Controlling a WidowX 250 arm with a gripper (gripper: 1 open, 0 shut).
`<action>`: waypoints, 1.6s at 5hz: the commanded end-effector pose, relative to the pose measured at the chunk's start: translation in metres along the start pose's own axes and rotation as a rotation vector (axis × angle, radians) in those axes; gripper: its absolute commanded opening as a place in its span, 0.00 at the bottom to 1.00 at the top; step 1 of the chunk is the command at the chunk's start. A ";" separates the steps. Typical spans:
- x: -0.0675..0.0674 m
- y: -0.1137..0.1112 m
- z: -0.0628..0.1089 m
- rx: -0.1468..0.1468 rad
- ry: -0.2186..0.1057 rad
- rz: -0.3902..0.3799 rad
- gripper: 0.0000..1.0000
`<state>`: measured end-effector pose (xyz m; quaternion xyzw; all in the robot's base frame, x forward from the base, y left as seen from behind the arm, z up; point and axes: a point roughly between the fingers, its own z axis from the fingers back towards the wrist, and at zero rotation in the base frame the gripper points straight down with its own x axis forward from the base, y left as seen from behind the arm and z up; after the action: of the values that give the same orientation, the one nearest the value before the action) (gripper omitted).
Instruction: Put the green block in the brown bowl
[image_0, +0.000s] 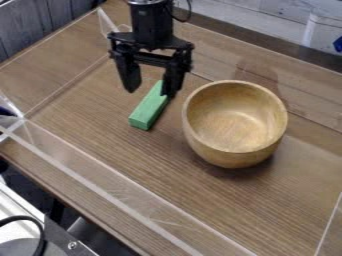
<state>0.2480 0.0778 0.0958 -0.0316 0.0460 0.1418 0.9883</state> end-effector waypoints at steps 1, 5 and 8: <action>0.006 0.009 0.004 -0.004 -0.029 0.039 1.00; 0.016 0.020 -0.020 0.022 -0.009 0.083 1.00; 0.029 0.001 0.006 0.060 -0.124 -0.031 1.00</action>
<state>0.2669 0.0837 0.0764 -0.0011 0.0309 0.1279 0.9913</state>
